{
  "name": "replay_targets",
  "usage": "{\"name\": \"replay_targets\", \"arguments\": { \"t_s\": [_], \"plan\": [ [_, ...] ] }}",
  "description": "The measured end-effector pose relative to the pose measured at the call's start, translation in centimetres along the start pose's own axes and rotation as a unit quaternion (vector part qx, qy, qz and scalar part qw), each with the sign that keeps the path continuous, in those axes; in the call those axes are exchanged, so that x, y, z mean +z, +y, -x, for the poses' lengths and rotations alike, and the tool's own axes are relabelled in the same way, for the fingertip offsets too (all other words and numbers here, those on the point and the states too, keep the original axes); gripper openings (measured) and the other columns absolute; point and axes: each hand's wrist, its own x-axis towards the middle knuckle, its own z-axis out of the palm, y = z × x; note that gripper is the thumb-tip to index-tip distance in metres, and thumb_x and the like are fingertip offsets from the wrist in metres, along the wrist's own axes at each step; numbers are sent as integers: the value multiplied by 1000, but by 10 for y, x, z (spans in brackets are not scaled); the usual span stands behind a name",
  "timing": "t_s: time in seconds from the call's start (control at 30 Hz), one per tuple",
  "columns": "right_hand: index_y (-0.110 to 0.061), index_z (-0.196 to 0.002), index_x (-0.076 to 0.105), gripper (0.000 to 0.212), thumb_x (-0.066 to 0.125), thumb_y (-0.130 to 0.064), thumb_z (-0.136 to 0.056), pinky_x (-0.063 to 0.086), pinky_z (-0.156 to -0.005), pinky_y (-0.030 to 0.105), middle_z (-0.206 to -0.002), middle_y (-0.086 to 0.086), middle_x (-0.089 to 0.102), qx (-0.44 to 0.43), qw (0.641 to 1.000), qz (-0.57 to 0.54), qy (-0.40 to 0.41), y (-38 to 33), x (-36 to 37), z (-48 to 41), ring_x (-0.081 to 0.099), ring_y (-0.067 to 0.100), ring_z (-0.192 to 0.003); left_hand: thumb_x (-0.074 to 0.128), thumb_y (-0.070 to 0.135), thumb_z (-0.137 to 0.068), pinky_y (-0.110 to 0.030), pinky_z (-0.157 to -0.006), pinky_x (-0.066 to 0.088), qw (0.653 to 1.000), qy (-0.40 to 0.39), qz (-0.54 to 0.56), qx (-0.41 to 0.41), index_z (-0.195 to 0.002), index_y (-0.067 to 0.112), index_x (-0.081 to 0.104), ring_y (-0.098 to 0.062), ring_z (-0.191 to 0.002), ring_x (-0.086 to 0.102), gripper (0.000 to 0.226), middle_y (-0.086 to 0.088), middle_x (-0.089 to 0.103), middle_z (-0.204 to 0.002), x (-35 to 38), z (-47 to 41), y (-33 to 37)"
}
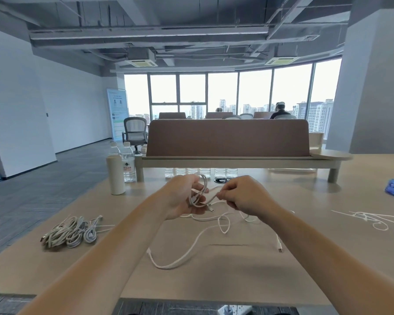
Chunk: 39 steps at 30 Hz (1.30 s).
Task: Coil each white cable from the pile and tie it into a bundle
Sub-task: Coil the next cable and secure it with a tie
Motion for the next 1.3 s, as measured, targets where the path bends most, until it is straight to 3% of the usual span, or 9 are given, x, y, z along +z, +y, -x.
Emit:
{"name": "replay_targets", "arguments": {
  "t_s": [0.17,0.47,0.57,0.7,0.8,0.9,1.0,1.07,1.3],
  "plan": [
    [-21,-59,64,29,72,-26,-86,42,-56,26,-53,-6,58,-17,998,34,51,-6,2,-5,49,12,-51,31,34,-108,-34,-66,48,998,-51,-27,-13,-104,-2,62,-27,-64,61,48,-21,66,-87,9,3,-1],
    [-22,-58,64,28,68,-19,-85,39,-53,26,-57,-3,61,1,997,60,45,-12,6,-2,48,14,-49,30,45,-108,-25,-50,32,998,-24,-50,-16,-99,-1,62,-18,-52,43,56,-12,56,-69,12,0,-3],
    [-14,-66,70,22,72,-24,-85,38,-51,24,-53,-2,60,-4,1000,-1,11,-11,2,-3,46,14,-47,30,43,-108,-23,-47,28,1000,-8,-27,-8,-92,1,63,-16,-49,40,56,-11,55,-66,9,-3,0],
    [-2,-96,64,13,70,-11,-90,49,-60,26,-70,10,74,-6,989,-132,-70,4,-9,-2,63,18,-58,28,42,-106,-22,-43,23,999,-5,45,-4,-89,4,59,-14,-46,34,52,-9,53,-65,-8,-6,9],
    [-3,-95,64,6,67,-9,-93,52,-68,23,-77,14,76,2,988,-136,-66,20,-14,-3,69,15,-67,23,41,-106,-21,-42,22,997,-13,78,-11,-99,0,59,-13,-47,32,54,-7,49,-64,-17,-6,11],
    [-2,-88,68,9,65,-9,-94,57,-74,32,-77,15,74,24,983,-167,-76,27,-19,-5,67,19,-64,23,40,-105,-21,-43,24,996,-19,85,-8,-106,-1,58,-14,-48,34,53,-7,50,-64,-19,-7,12],
    [-6,-92,61,10,62,-14,-98,44,-52,26,-68,11,68,61,973,-221,-32,21,-19,-7,44,14,-45,26,40,-106,-25,-48,31,999,-12,52,-1,-110,-1,60,-17,-52,43,54,-10,56,-69,-14,-8,10],
    [-6,-96,56,14,62,-19,-98,31,-45,25,-62,7,62,73,971,-224,33,18,-15,-13,36,12,-44,28,41,-107,-30,-56,35,999,-12,31,0,-112,0,62,-20,-59,49,53,-12,61,-74,-9,-7,6],
    [-11,-92,56,14,61,-23,-97,35,-45,22,-69,6,66,36,986,-100,127,-3,-3,-9,48,8,-45,34,42,-108,-31,-59,38,999,35,17,-5,-106,2,60,-23,-60,49,48,-16,61,-74,4,-14,-5]
  ]
}}
